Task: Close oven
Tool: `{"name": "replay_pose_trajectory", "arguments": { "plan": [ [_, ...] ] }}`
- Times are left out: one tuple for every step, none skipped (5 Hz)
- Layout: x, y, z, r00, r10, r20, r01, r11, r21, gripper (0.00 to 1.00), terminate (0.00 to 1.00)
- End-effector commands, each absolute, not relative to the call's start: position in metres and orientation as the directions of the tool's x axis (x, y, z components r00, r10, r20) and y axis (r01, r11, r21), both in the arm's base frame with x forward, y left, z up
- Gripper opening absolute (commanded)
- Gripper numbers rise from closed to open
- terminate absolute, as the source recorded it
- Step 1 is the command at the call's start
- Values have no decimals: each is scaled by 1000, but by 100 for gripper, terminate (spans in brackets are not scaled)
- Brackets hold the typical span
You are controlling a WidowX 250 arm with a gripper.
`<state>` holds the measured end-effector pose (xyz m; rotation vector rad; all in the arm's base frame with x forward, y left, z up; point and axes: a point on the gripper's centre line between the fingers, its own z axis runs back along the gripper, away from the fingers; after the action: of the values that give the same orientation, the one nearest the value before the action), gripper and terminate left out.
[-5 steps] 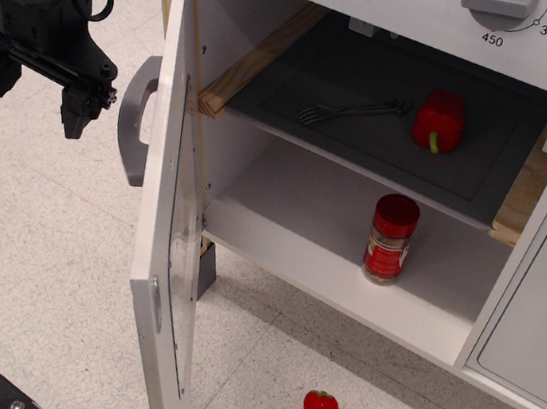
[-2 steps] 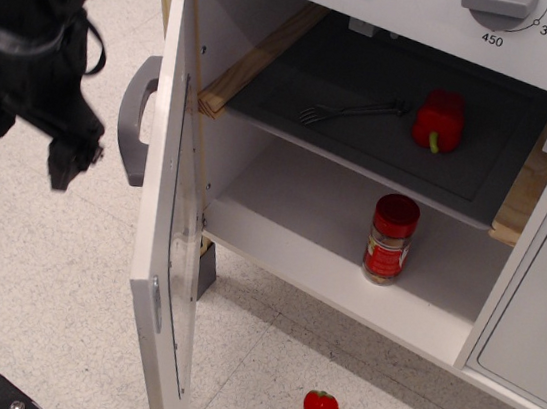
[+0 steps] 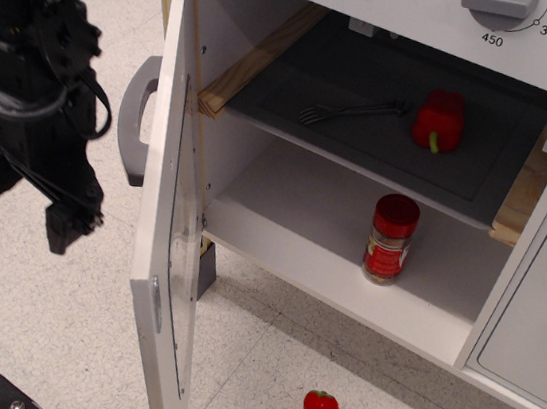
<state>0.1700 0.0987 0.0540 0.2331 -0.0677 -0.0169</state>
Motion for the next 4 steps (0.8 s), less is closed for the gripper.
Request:
{"name": "replay_pose_trajectory", "arguments": {
  "plan": [
    [186,70,45,996,-48,74,32,979,203,100,0],
    [195,60,38,994,-51,92,35,985,169,100,0],
    [206,46,38,989,-47,139,28,990,136,100,0],
    [222,29,42,977,-34,210,15,996,91,100,0]
  ]
}}
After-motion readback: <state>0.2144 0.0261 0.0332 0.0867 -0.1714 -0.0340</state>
